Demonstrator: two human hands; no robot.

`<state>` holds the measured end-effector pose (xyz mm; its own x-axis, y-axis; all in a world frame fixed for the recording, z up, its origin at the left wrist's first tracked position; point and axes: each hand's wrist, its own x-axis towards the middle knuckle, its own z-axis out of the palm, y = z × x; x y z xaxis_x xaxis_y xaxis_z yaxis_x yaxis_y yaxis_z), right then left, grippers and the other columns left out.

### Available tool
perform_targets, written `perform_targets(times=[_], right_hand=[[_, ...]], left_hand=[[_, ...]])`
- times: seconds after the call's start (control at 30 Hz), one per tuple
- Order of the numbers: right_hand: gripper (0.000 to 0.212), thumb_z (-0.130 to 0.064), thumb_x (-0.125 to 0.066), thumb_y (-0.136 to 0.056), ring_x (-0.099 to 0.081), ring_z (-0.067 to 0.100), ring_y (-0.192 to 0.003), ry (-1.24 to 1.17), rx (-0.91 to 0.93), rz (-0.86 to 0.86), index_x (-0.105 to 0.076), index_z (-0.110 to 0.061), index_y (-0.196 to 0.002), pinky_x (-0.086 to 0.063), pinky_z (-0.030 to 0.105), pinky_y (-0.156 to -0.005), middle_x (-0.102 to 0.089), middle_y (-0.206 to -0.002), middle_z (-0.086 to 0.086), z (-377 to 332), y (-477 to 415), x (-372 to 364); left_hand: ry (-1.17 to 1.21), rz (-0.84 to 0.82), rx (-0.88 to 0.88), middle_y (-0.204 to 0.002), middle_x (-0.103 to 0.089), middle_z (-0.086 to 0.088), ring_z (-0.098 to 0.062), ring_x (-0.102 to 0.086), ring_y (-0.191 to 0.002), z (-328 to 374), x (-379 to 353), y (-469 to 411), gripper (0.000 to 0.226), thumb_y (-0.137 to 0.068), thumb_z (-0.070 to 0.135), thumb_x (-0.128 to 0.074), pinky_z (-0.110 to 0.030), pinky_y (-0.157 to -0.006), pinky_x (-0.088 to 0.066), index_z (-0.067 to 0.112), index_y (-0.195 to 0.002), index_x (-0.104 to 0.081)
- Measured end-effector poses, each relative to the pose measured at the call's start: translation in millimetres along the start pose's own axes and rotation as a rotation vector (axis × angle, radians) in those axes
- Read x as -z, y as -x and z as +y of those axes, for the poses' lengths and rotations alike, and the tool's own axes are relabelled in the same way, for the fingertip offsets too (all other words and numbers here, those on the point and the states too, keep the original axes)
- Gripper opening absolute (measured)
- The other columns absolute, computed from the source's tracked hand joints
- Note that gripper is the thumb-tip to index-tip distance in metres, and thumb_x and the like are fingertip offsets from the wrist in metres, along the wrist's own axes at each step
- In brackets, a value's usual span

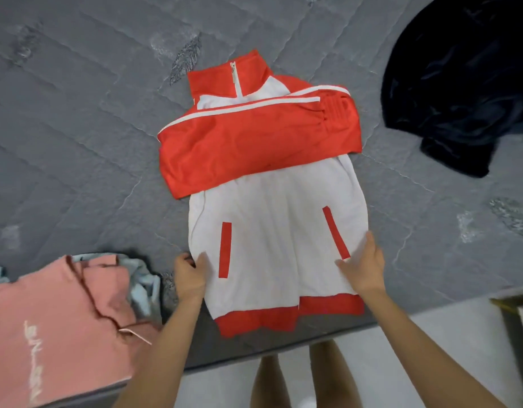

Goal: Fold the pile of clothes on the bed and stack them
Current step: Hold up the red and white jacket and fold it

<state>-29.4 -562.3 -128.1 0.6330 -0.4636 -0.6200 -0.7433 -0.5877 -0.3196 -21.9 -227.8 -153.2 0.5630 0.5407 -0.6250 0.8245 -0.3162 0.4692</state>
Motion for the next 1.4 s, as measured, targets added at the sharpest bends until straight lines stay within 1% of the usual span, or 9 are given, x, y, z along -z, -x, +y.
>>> perform_targets(times=[0.23,0.37,0.6,0.83,1.0,1.13,1.2,1.33,1.4], right_hand=[[0.035,-0.015,-0.058,-0.092,-0.055,0.039,-0.112,-0.131,-0.139,-0.095,-0.058,0.002,-0.122,-0.039,0.032,-0.083,-0.061,-0.122,0.023,33.3,33.2,-2.3],[0.035,-0.012,-0.053,-0.094,-0.054,0.038,-0.115,-0.182,-0.039,-0.109,-0.055,0.0,-0.127,-0.038,0.032,-0.085,-0.059,-0.126,0.021,42.3,46.5,2.6],[0.036,-0.013,-0.055,-0.095,-0.055,0.038,-0.113,-0.238,0.005,-0.155,-0.054,0.001,-0.128,-0.041,0.034,-0.085,-0.059,-0.125,0.022,60.6,70.7,13.7],[0.036,-0.018,-0.057,-0.094,-0.057,0.04,-0.108,-0.157,-0.109,-0.148,-0.058,0.005,-0.122,-0.042,0.037,-0.081,-0.061,-0.12,0.025,95.2,88.5,37.3],[0.031,-0.018,-0.064,-0.09,-0.063,0.028,-0.091,-0.544,-0.133,-0.214,-0.063,-0.001,-0.116,-0.049,0.034,-0.075,-0.065,-0.107,0.014,44.4,77.8,46.1],[0.004,-0.013,-0.064,-0.09,-0.062,0.009,-0.051,-0.875,-0.132,-0.23,-0.062,-0.011,-0.087,-0.047,0.02,-0.043,-0.066,-0.071,0.002,-21.6,55.2,54.6],[0.016,-0.013,-0.064,-0.09,-0.054,0.006,-0.036,-0.955,-0.166,-0.21,-0.056,-0.01,-0.077,-0.04,0.017,-0.036,-0.059,-0.052,-0.001,-53.4,39.4,57.9],[0.01,-0.019,-0.067,-0.089,-0.061,0.008,-0.045,-1.145,-0.234,-0.142,-0.059,-0.012,-0.087,-0.047,0.02,-0.043,-0.065,-0.056,0.0,-113.0,9.1,59.2],[0.009,-0.018,-0.065,-0.09,-0.062,0.009,-0.043,-1.236,-0.241,-0.098,-0.057,-0.013,-0.09,-0.045,0.018,-0.041,-0.065,-0.051,-0.003,-138.9,-5.4,60.5]], left_hand=[[0.004,-0.148,0.082,-0.109,-0.064,-0.026,-0.035,-0.06,-0.104,-59.6,-2.7,68.9,0.023,-0.09,0.003,-0.057,-0.029,-0.075,-0.037,-0.01,-0.11,-0.061],[0.089,0.097,0.028,-0.105,-0.06,-0.029,-0.036,-0.057,-0.101,-72.6,6.0,85.4,0.02,-0.096,0.005,-0.049,-0.032,-0.077,-0.036,-0.011,-0.107,-0.053],[0.237,0.208,-0.168,-0.083,-0.051,-0.013,-0.02,-0.046,-0.081,-83.0,10.7,125.1,0.005,-0.094,0.004,-0.054,-0.024,-0.064,-0.03,0.003,-0.09,-0.052],[0.243,0.252,0.086,-0.1,-0.062,-0.021,-0.032,-0.058,-0.096,-101.5,4.2,177.0,0.021,-0.095,0.013,-0.054,-0.029,-0.074,-0.036,-0.006,-0.104,-0.058],[0.564,0.16,0.071,-0.114,-0.064,-0.02,-0.034,-0.06,-0.111,-41.6,-6.4,162.2,0.016,-0.094,0.013,-0.056,-0.043,-0.097,-0.047,0.005,-0.108,-0.06],[0.755,0.186,0.079,-0.102,-0.063,-0.013,-0.026,-0.062,-0.097,31.2,8.0,118.5,0.03,-0.094,0.022,-0.058,-0.034,-0.08,-0.051,-0.001,-0.113,-0.06],[0.853,0.152,0.101,-0.085,-0.063,-0.006,-0.02,-0.061,-0.081,61.5,19.0,92.4,0.021,-0.092,0.026,-0.06,-0.035,-0.077,-0.052,0.006,-0.096,-0.063],[0.91,0.083,0.156,-0.078,-0.059,-0.002,-0.018,-0.058,-0.074,101.5,32.9,37.2,0.028,-0.089,0.036,-0.064,-0.035,-0.079,-0.052,0.009,-0.098,-0.062],[0.928,0.055,0.198,-0.075,-0.056,0.0,-0.013,-0.054,-0.063,116.1,39.6,14.7,0.026,-0.089,0.037,-0.062,-0.027,-0.064,-0.051,0.013,-0.099,-0.059]])
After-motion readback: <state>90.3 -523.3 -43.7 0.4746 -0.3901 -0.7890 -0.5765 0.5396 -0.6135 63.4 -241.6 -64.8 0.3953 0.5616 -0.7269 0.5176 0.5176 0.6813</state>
